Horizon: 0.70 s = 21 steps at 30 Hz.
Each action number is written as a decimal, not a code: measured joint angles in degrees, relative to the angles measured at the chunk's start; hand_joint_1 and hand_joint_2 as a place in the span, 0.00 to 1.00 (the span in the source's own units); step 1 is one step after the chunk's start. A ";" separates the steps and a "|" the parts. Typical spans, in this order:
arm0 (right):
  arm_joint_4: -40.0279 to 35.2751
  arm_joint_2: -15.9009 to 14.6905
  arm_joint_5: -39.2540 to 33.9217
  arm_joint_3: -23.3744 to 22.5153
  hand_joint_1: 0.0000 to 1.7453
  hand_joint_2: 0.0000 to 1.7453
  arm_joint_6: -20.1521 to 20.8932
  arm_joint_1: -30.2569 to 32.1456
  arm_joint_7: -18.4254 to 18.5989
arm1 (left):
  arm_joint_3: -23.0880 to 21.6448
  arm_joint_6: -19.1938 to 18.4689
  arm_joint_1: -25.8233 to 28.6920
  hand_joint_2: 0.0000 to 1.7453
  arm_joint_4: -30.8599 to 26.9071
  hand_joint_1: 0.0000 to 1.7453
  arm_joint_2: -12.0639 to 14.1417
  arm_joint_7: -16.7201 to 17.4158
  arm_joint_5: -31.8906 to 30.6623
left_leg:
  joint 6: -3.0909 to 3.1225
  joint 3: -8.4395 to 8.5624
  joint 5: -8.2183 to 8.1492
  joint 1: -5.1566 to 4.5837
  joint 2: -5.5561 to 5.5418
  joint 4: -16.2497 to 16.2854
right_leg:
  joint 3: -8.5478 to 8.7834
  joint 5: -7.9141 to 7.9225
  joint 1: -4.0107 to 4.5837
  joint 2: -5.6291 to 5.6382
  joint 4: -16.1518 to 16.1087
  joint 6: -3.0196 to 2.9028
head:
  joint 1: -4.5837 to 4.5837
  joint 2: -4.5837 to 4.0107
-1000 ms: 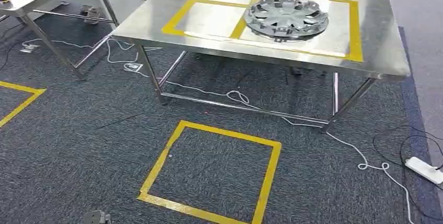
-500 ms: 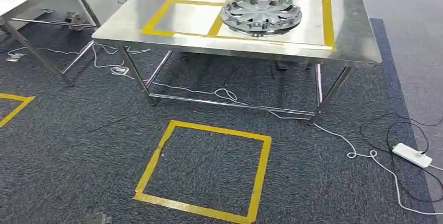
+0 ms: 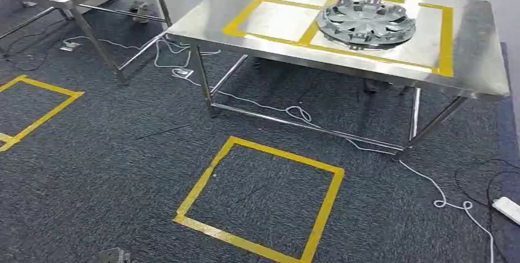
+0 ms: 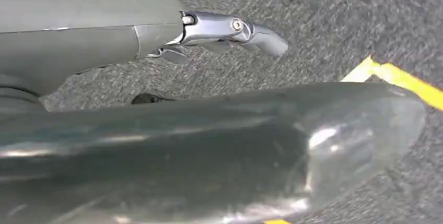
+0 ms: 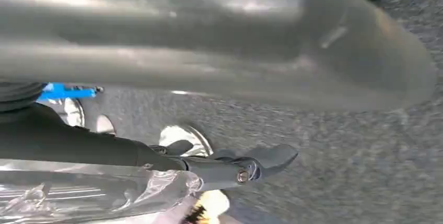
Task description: Take the parts from the cabinet and place them on the table.
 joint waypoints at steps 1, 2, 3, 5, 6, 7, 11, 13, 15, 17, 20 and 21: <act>0.27 -0.02 0.00 0.04 0.00 0.00 -0.04 -0.03 -0.07 | 0.11 0.00 -0.22 0.00 0.00 0.00 0.02 -0.02 0.00 | -0.24 -0.51 0.07 -0.01 -0.68 0.46 | 0.14 0.20 -0.09 0.18 -1.13 0.16 | -0.02 0.00; 0.51 -0.20 0.13 0.07 0.00 0.00 -0.13 -0.08 -0.09 | 0.18 0.00 -0.20 0.00 0.00 0.00 0.00 -0.02 0.00 | -0.74 -1.02 0.38 0.30 -1.27 0.37 | -0.08 0.19 0.21 -0.42 -0.68 0.09 | 0.00 0.00; 0.70 -0.31 0.24 0.09 0.00 0.00 -0.28 -0.08 -0.11 | 0.20 0.00 -0.07 0.00 0.00 0.00 -0.02 -0.02 0.00 | -1.14 -1.22 0.64 0.51 -1.93 0.25 | -0.19 0.23 0.30 -0.87 -0.57 -0.12 | 0.00 0.00; 1.36 -0.35 0.46 0.26 0.00 0.00 -0.55 -0.23 -0.35 | 0.35 0.04 0.15 0.00 0.00 0.00 0.13 -0.02 0.00 | -1.74 -1.51 0.84 0.27 -2.87 0.07 | -0.05 0.89 -0.37 -2.47 -1.52 -0.89 | 0.06 0.00; 1.51 -0.70 0.55 0.28 0.00 0.00 -0.63 -0.43 -0.48 | 0.37 0.04 0.16 0.00 0.00 0.00 -0.04 -0.04 0.00 | -2.11 -1.99 -0.34 -0.01 0.32 1.11 | 0.09 1.07 -0.31 -3.12 -1.76 -1.06 | -0.28 0.00; 1.67 -0.72 0.57 0.28 0.00 0.00 -0.70 -0.41 -0.55 | 0.39 0.04 -0.02 0.00 0.00 0.00 -0.02 -0.04 -0.02 | -2.57 -3.51 -2.52 0.14 2.31 4.13 | 0.05 1.13 -0.29 -3.93 -1.80 -1.33 | -0.68 0.00; 2.58 -1.25 0.83 0.26 0.00 0.00 -1.01 -0.45 -0.52 | 0.48 0.02 -0.09 0.00 0.00 0.00 0.02 -0.04 -0.37 | -3.68 -10.05 -7.64 0.69 3.75 18.04 | -0.22 1.09 -0.22 -7.45 -1.73 -1.32 | -0.79 0.00; 2.95 -1.27 0.89 0.26 0.00 0.00 -1.01 -0.67 -0.52 | 0.55 0.02 -0.01 0.00 0.00 0.00 0.04 -0.04 -0.44 | -3.74 -6.57 -3.48 0.79 4.29 11.87 | -0.19 0.99 -0.27 -8.89 -1.64 -1.15 | -0.77 0.00; 3.26 -1.33 0.98 0.28 0.00 0.00 -1.03 -0.91 -0.52 | 0.55 0.02 -0.20 0.00 0.00 0.00 0.07 -0.04 -0.50 | -3.60 -0.70 0.19 0.72 8.30 1.90 | 0.07 0.72 -0.06 -9.96 -1.41 -0.70 | -0.79 0.00; 3.54 -1.61 1.20 0.31 0.00 0.00 -1.05 -0.90 -0.57 | 0.55 0.00 -0.70 0.00 0.00 0.00 0.00 -0.04 -0.50 | -2.21 -0.51 -0.34 0.42 8.26 0.33 | -0.23 0.36 0.51 -11.08 -0.88 -0.09 | -0.70 0.02; 3.94 -1.79 1.55 0.55 0.00 0.00 -1.05 -1.19 -0.83 | 0.66 0.00 -0.19 0.00 0.00 0.00 0.04 -0.02 -0.48 | -1.05 -0.77 -0.14 0.31 6.58 0.20 | 0.33 0.20 0.32 -12.64 -1.04 0.67 | -0.72 0.00; 4.03 -1.92 1.64 0.72 0.00 0.00 -1.07 -1.25 -0.87 | 0.70 0.00 -0.08 0.00 0.00 0.00 0.07 -0.02 -0.48 | -0.67 -0.78 0.08 0.58 6.10 0.13 | -0.13 -0.85 0.09 -10.42 -0.12 1.20 | -0.53 0.00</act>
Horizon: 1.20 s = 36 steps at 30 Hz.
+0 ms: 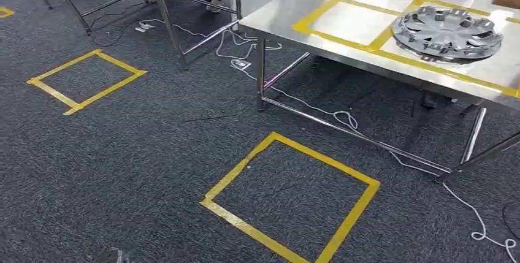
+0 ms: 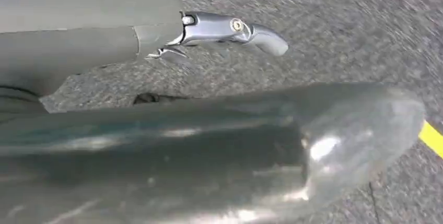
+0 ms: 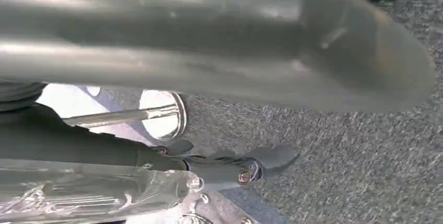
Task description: Take the parts from the cabinet and place them on the table.
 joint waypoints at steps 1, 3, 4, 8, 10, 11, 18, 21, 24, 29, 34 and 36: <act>0.11 -0.02 0.00 0.04 0.00 0.00 -0.04 0.04 -0.02 | 0.04 0.02 -0.07 0.00 0.00 0.00 0.02 0.02 0.00 | 0.32 -0.10 0.10 0.07 -0.46 0.00 | -1.12 -1.96 -0.10 2.37 2.68 0.12 | 0.15 0.00; 0.61 -0.04 0.00 0.11 0.00 0.00 -0.07 0.12 -0.04 | 0.09 0.02 -0.23 0.00 0.00 0.00 0.02 0.02 0.00 | 0.62 -0.38 0.22 0.05 -1.79 0.03 | -5.66 -6.88 -0.16 4.29 12.86 0.25 | 0.35 0.00; 0.72 -0.04 -0.02 0.11 0.00 0.00 -0.07 0.24 -0.02 | 0.09 0.02 -0.20 0.00 0.00 0.00 0.02 0.02 0.00 | 0.65 -0.42 0.24 0.02 -2.49 0.04 | -7.65 -8.34 -0.12 4.55 17.04 0.27 | 0.30 0.00; 1.00 -0.24 0.02 0.17 0.00 0.00 -0.09 0.32 -0.06 | 0.13 0.02 -0.04 0.00 0.00 0.00 0.00 0.02 0.00 | 0.34 -0.28 0.40 0.17 -5.91 0.20 | -3.66 -1.13 -0.51 5.52 7.62 0.12 | 0.30 0.00; 1.40 -0.28 0.35 0.33 0.00 0.00 -0.17 0.31 -0.26 | 0.15 0.11 -0.12 0.00 0.00 0.00 0.04 0.02 0.00 | -0.35 -0.59 0.45 -0.11 -7.29 0.46 | -0.41 0.40 -1.38 11.43 0.30 0.39 | 0.39 0.00; 1.68 -0.31 0.54 0.35 0.00 0.00 -0.28 0.31 -0.42 | 0.17 0.20 -0.16 0.00 -0.02 0.00 0.06 0.02 -0.02 | -0.63 -1.00 0.62 -0.02 -7.95 0.70 | -0.23 0.35 -1.51 10.99 -0.15 0.28 | 0.19 0.00; 2.54 -0.76 2.06 0.55 0.00 0.00 -0.55 0.35 -0.04 | 1.49 0.94 0.66 0.00 -0.35 0.00 -0.09 0.42 0.00 | -2.50 -7.22 -5.65 0.20 -2.82 11.76 | -0.19 0.87 -0.82 5.31 -0.37 -1.99 | -0.35 0.00; 3.02 -1.25 3.15 0.66 0.00 0.00 -0.57 0.20 0.07 | 2.49 0.85 0.96 0.00 -1.14 0.00 -0.26 0.33 -0.02 | -2.57 -10.17 -7.06 0.22 -2.33 18.60 | -0.18 0.76 -0.54 2.51 -0.37 -2.12 | -0.35 0.00; 3.45 -1.38 3.45 1.05 0.00 0.00 -0.57 -0.17 0.07 | 3.06 0.66 1.27 0.00 -1.99 0.00 -0.33 0.20 -0.02 | -1.96 -2.82 -0.53 0.02 0.07 5.63 | 0.19 0.53 -0.45 0.39 -0.37 -1.81 | -0.37 0.00; 3.85 -1.81 3.54 1.49 0.00 0.00 -0.63 -0.52 0.02 | 3.83 0.46 1.31 0.00 -2.49 0.00 -0.46 0.09 -0.13 | -0.46 -0.90 -0.25 -0.74 1.71 0.87 | 0.75 -0.10 0.24 -2.86 -0.27 -0.60 | -0.09 0.00; 4.30 -2.07 3.56 1.77 0.00 0.00 -0.63 -0.30 0.02 | 4.24 0.44 1.34 0.00 -2.89 0.00 -0.52 0.02 -0.13 | 0.82 -1.09 0.21 -0.27 -1.80 0.65 | -6.47 -8.85 -0.15 4.54 15.97 0.34 | 0.33 0.00; 4.39 -2.16 3.56 1.77 0.00 0.00 -0.64 -0.13 0.06 | 4.28 0.31 1.50 0.00 -2.89 0.00 -0.55 0.02 -0.13 | 0.81 -1.04 0.28 -0.27 -3.46 0.68 | -8.20 -8.63 -0.14 4.69 18.81 0.36 | 0.30 0.00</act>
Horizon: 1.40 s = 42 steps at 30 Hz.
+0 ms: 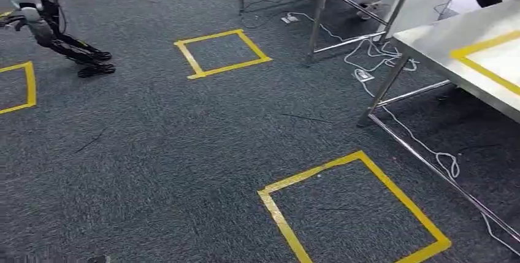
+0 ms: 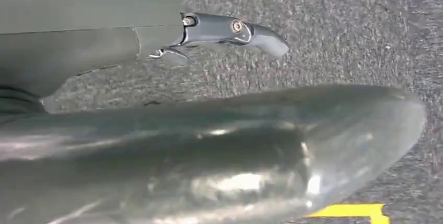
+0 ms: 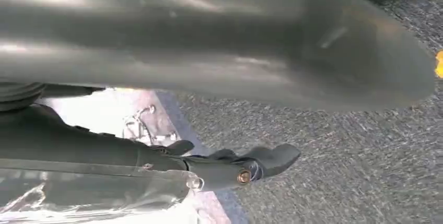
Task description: Take the parts from the cabinet and place them on the table.
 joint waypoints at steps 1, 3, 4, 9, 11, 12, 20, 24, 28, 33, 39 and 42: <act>0.00 -0.05 0.00 0.02 0.00 0.00 -0.02 -0.01 0.00 | 0.04 -0.05 0.09 0.00 0.00 0.00 0.00 0.00 0.00 | -0.05 0.04 0.03 0.06 -0.83 0.04 | 0.99 2.08 -0.11 0.03 -2.55 -0.02 | 0.05 0.00; 0.02 -0.15 -0.02 0.07 0.00 0.00 -0.06 -0.10 -0.02 | 0.09 -0.15 0.05 0.00 0.00 0.00 -0.09 0.00 -0.09 | -0.48 0.17 0.11 0.27 -2.67 0.13 | 5.83 7.93 -0.67 1.54 -13.30 0.15 | 0.02 0.00; 0.17 -0.15 -0.04 0.09 0.00 0.00 -0.15 -0.11 -0.06 | 0.09 -0.16 0.04 0.00 -0.11 0.00 -0.09 0.00 -0.26 | -0.85 0.00 0.16 0.28 -3.33 0.22 | 7.41 8.81 -1.35 5.19 -17.11 0.52 | 0.07 0.00; 0.48 -0.13 0.24 0.18 0.00 0.00 -0.72 -0.11 -0.37 | 0.09 -0.33 0.65 0.00 -0.17 0.00 -0.37 0.57 -1.90 | -2.75 -1.21 0.90 0.61 -6.12 0.30 | 8.00 8.72 -1.19 3.73 -18.40 -1.48 | 0.00 0.00; 0.55 -0.15 0.50 0.20 0.00 0.00 -0.87 0.04 -0.33 | 0.09 -0.33 0.65 0.00 -0.15 0.00 -0.81 1.16 -2.89 | -3.06 -3.12 -2.22 0.23 -0.61 4.33 | 8.11 8.86 -0.93 2.21 -18.54 -2.13 | -0.66 0.00; 0.55 -0.15 0.59 0.22 0.00 0.00 -0.87 0.25 -0.17 | 0.09 -0.33 0.49 0.00 -0.15 0.00 -0.92 1.44 -3.04 | -3.21 -5.22 -4.56 0.28 0.42 8.71 | 8.08 8.80 -0.74 1.24 -18.54 -2.22 | -0.61 0.00; 0.55 -0.18 2.60 1.23 0.00 0.00 -0.59 0.13 -2.65 | 0.26 -2.71 0.30 0.00 -0.15 0.00 -1.51 0.02 -3.06 | -2.65 0.05 -0.62 -0.62 6.41 0.99 | 8.55 7.87 0.25 -4.97 -18.32 -1.72 | -0.65 0.00; 0.66 -0.31 3.37 2.14 0.00 0.00 -0.59 -0.95 -3.30 | 0.59 -3.17 0.12 0.00 -0.15 0.00 -1.84 -0.57 -2.62 | -0.87 -0.18 -0.40 -0.67 4.01 0.38 | 9.37 7.59 0.21 -7.26 -18.72 -0.76 | -0.48 0.00; 1.09 -0.31 3.52 2.75 0.00 0.00 -0.81 -0.78 -3.30 | 1.31 -2.89 -0.03 0.00 -0.15 0.00 -2.27 -0.61 -2.49 | 0.19 -0.11 -0.05 -0.15 1.70 0.14 | 3.55 0.59 -0.27 -0.51 -6.05 0.01 | 0.15 0.00; 1.12 -0.33 4.02 2.99 0.00 0.00 -0.81 -0.26 -2.73 | 1.92 -2.76 0.23 0.00 -0.15 0.00 -2.75 -0.39 -3.30 | -0.12 0.14 0.03 0.08 -2.67 0.28 | 3.82 6.36 -0.65 0.72 -9.82 0.24 | 0.15 0.00; 1.20 -0.33 4.77 3.15 0.00 0.00 -0.70 -0.33 -2.62 | 2.93 -2.82 0.61 0.00 -0.44 0.00 -2.80 0.37 -4.70 | -2.36 -1.07 0.73 0.42 -6.64 0.50 | 7.34 8.61 -1.01 3.60 -17.59 -1.26 | 0.15 0.00; 1.18 -0.35 5.27 3.50 0.00 0.00 -0.70 -0.21 -2.69 | 3.36 -3.13 0.49 0.00 -0.63 0.00 -2.89 0.63 -5.27 | -2.86 -4.04 -3.90 0.15 -0.39 6.73 | 7.36 8.96 -0.85 1.32 -18.04 -2.26 | -0.53 0.00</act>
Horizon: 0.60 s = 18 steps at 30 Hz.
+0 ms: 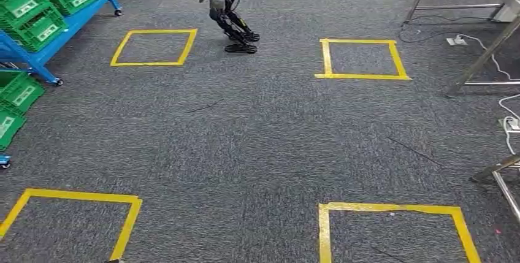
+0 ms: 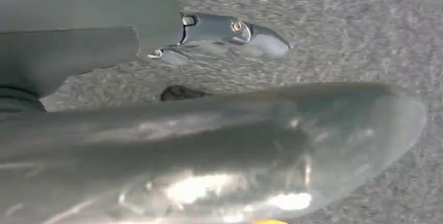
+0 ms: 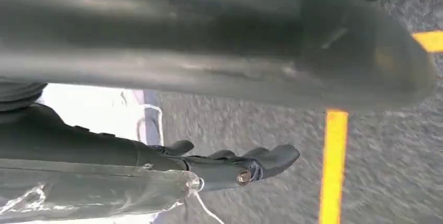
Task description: Take the parts from the cabinet and place them on the table.
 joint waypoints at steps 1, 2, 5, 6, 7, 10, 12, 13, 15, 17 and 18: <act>0.00 0.00 0.24 0.04 0.00 0.00 0.04 0.17 0.22 | 0.16 -0.04 -0.10 0.00 -0.13 0.00 0.00 0.00 -0.07 | -0.13 -2.44 -2.49 0.04 0.97 5.13 | -0.06 -0.06 0.19 -0.99 0.01 -0.11 | 0.00 0.00; 0.00 -0.02 0.35 0.07 0.00 0.00 0.07 0.31 0.41 | 0.44 -0.09 -0.11 0.00 -0.22 0.00 -0.02 0.00 -0.19 | -0.18 -4.49 -4.23 0.05 1.36 9.60 | -0.08 -0.12 0.33 -1.98 0.01 -0.20 | -0.02 0.00; 0.00 -0.02 0.46 0.20 0.00 0.00 0.09 0.29 0.41 | 0.99 -0.09 -0.01 0.00 -0.30 0.00 -0.07 0.04 -0.17 | 0.05 -3.84 -1.78 0.04 1.60 8.99 | -0.02 -0.26 0.58 -4.59 0.02 -0.31 | -0.02 0.00; 0.00 -0.02 0.48 0.37 0.00 0.00 0.09 0.19 0.42 | 1.03 -0.09 -0.01 0.00 -0.39 0.00 -0.07 0.04 -0.17 | 0.27 -1.21 0.70 -0.01 2.13 4.19 | 0.10 -0.36 0.60 -5.29 0.01 -0.17 | 0.00 0.00; 0.00 -0.02 0.48 0.44 0.00 0.00 0.09 0.08 0.42 | 1.09 -0.09 -0.03 0.00 -0.46 0.00 -0.07 0.04 -0.17 | 0.55 1.71 2.72 -0.19 4.01 -0.87 | 0.31 -0.48 0.62 -5.84 0.01 -0.04 | -0.02 0.00; 0.00 -0.04 0.52 0.55 0.00 0.00 0.07 0.14 0.42 | 1.25 -0.09 -0.35 0.00 -0.76 0.00 -0.20 0.04 -0.17 | 1.39 4.11 2.83 -0.91 7.36 -5.81 | 0.68 -1.05 1.31 -7.68 0.13 0.68 | 0.22 0.00; 0.00 -0.04 0.53 0.70 0.00 0.00 0.09 -0.03 0.41 | 1.49 -0.09 -0.15 0.00 -0.79 0.00 -0.22 0.04 -0.17 | 1.89 3.84 2.90 -1.06 5.77 -5.96 | 1.28 -1.15 1.21 -9.23 -0.21 1.18 | 0.11 0.00; -0.02 -0.04 0.53 0.81 0.00 0.00 0.07 -0.11 0.39 | 1.75 -0.09 -0.19 0.00 -0.87 0.00 -0.31 0.04 -0.20 | 2.38 4.22 3.24 -0.62 4.99 -6.38 | 1.33 -1.52 0.95 -8.70 -0.12 1.71 | 0.07 0.00; 0.00 -0.02 0.53 0.90 0.00 0.00 0.04 -0.14 -0.50 | 1.90 -0.24 -0.25 0.00 -0.98 0.00 -0.44 0.02 -0.61 | 2.90 4.16 3.36 -0.39 3.82 -6.41 | -0.64 -4.68 0.75 -3.11 4.62 2.07 | 0.44 0.00; 0.00 -0.07 0.55 0.90 0.00 0.00 0.02 0.11 -0.79 | 2.03 -0.29 -0.23 0.00 -1.11 0.00 -0.50 0.00 -0.72 | 3.12 4.11 3.36 -0.41 2.05 -6.40 | -5.68 -9.23 0.69 -1.55 15.28 2.31 | 0.61 0.00; 0.00 -0.07 0.61 0.90 0.00 0.00 0.00 0.23 -0.74 | 2.19 -0.29 -0.20 0.00 -1.14 0.00 -0.50 0.00 -0.79 | 3.12 4.14 3.36 -0.42 1.14 -6.39 | -7.32 -9.82 0.73 -1.42 18.18 2.35 | 0.61 0.00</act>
